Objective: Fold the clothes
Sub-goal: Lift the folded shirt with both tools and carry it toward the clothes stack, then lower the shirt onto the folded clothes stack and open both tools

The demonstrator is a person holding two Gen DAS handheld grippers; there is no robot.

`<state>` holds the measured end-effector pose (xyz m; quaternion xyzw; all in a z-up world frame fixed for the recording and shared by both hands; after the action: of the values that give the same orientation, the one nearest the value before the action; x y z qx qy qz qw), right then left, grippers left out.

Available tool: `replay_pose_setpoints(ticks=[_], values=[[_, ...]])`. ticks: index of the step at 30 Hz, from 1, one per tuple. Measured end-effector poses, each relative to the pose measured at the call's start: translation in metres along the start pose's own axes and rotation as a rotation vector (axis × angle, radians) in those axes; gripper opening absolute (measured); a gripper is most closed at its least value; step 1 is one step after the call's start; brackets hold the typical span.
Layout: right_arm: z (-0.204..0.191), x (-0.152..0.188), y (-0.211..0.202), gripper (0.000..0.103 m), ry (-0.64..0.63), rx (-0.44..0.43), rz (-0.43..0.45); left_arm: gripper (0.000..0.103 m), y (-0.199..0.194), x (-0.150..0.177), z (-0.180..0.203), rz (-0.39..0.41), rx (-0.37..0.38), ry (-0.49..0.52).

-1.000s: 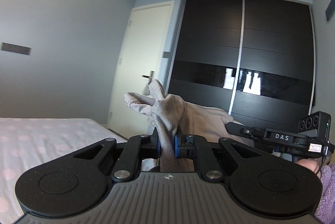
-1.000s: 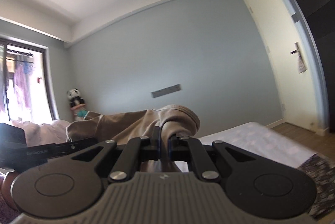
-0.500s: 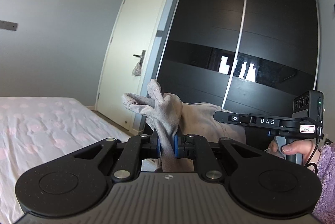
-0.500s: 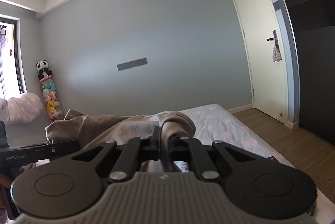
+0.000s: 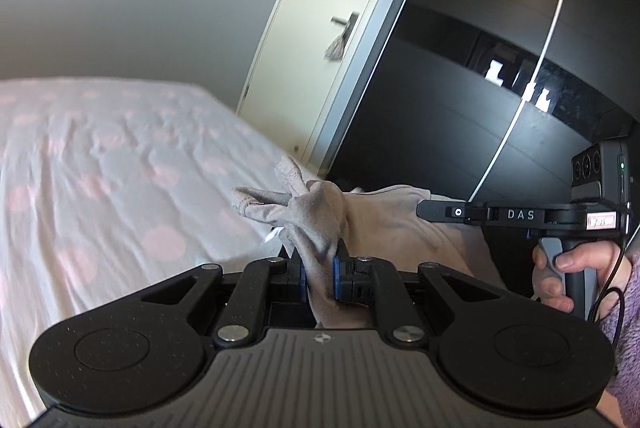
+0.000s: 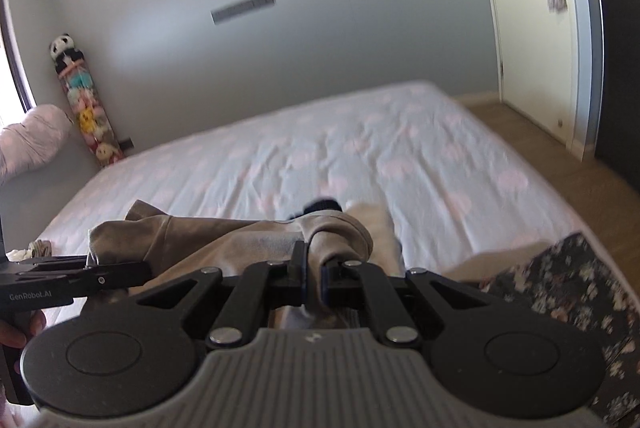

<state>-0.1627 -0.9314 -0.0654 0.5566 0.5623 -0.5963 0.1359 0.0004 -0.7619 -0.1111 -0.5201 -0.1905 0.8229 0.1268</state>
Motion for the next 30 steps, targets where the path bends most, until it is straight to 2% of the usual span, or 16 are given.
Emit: replay_pose_setpoints(ticks=[4, 7, 8, 9, 11, 14, 16, 17, 22, 24, 30], values=[[0.005, 0.006, 0.019, 0.009, 0.069, 0.003, -0.107, 0.011, 0.012, 0.007, -0.015, -0.061, 0.006, -0.031], [0.008, 0.007, 0.028, 0.014, 0.138, 0.004, -0.177, 0.012, 0.01, 0.009, -0.015, -0.081, 0.027, -0.046], [0.01, 0.008, 0.029, 0.024, 0.178, -0.004, -0.196, 0.012, 0.01, 0.009, -0.015, -0.084, 0.033, -0.049], [0.012, 0.009, 0.029, 0.039, 0.218, -0.011, -0.215, 0.012, 0.008, 0.008, -0.014, -0.086, 0.036, -0.048], [0.015, 0.005, 0.028, 0.053, 0.315, -0.043, -0.224, 0.012, 0.004, 0.008, -0.011, -0.091, 0.042, -0.048], [0.029, 0.0, 0.029, 0.056, 0.454, -0.042, -0.215, 0.012, 0.001, 0.006, -0.009, -0.095, 0.046, -0.048], [0.035, -0.001, 0.031, 0.055, 0.531, -0.06, -0.211, 0.013, 0.0, 0.005, -0.009, -0.096, 0.048, -0.047], [0.038, -0.002, 0.032, 0.051, 0.569, -0.069, -0.209, 0.013, 0.0, 0.005, -0.008, -0.095, 0.049, -0.047], [0.029, -0.01, 0.036, 0.029, 0.556, -0.064, -0.189, 0.014, 0.0, 0.003, -0.011, -0.096, 0.057, -0.07], [0.019, -0.02, 0.035, 0.015, 0.5, -0.083, -0.163, 0.015, -0.003, 0.002, -0.01, -0.078, 0.059, -0.065], [-0.024, -0.047, 0.015, 0.007, 0.221, -0.196, -0.065, 0.012, -0.017, 0.001, -0.006, -0.002, 0.069, -0.037]])
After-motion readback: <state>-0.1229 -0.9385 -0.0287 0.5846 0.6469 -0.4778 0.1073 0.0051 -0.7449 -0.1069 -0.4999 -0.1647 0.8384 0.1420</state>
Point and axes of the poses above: each gripper's, at about its wrist camera, not at the fingertips, and y roughly the way its jaws point, z to its right, x to its underside, the point moved 9 cm from there along y, roughly the way its jaws point, and after that the axes turned 1 degree about -y, right-handed, at the moved point
